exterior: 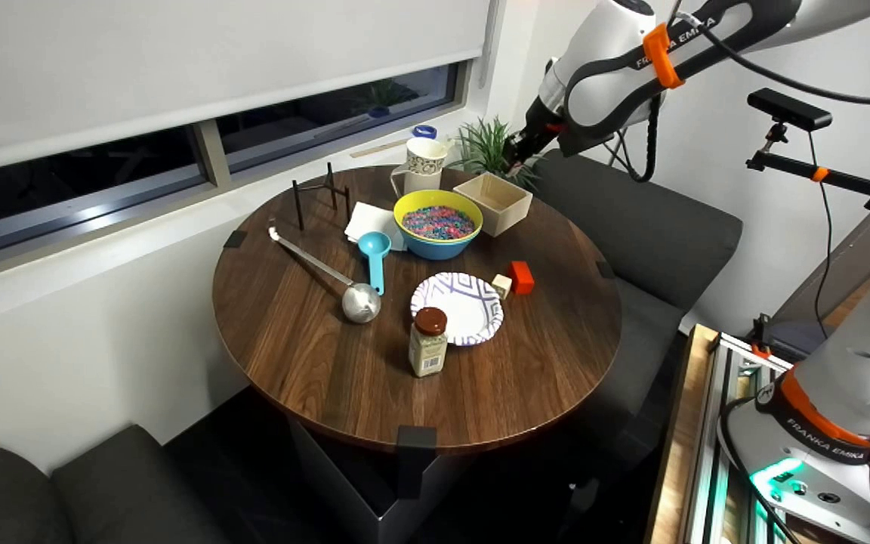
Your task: Put the square block on the right in the box
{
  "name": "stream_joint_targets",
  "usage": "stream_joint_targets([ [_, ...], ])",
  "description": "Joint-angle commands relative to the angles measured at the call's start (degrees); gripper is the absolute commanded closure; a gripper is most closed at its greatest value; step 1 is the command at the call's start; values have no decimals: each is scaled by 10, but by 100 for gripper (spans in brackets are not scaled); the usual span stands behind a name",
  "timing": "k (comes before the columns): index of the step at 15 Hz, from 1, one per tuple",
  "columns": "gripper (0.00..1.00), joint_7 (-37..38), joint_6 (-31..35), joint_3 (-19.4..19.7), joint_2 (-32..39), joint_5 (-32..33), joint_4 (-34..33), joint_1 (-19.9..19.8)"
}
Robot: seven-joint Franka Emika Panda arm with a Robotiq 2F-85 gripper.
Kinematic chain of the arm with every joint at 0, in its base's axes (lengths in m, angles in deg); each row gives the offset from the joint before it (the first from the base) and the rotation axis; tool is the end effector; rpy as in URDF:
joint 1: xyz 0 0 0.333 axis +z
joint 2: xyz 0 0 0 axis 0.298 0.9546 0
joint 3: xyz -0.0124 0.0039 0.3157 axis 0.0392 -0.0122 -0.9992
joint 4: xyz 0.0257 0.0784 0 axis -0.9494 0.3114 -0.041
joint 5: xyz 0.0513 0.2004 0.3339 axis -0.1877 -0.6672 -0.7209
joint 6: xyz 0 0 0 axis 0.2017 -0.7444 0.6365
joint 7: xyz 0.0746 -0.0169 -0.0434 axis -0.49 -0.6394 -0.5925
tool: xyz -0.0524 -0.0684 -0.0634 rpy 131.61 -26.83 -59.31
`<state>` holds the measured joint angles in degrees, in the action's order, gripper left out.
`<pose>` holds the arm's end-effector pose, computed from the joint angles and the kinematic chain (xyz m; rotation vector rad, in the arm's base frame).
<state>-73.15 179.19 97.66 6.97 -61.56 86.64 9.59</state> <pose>0.5403 -0.1550 0.3683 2.9581 -0.3443 0.6499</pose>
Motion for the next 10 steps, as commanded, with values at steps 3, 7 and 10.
stream_joint_targets([
  [3, 90, 7, -3, 3, 74, -2, -32, -7],
  [7, 88, 1, -9, 2, 95, -2, -39, -8],
  [10, 40, -4, -16, -1, 98, -3, -40, -7],
])
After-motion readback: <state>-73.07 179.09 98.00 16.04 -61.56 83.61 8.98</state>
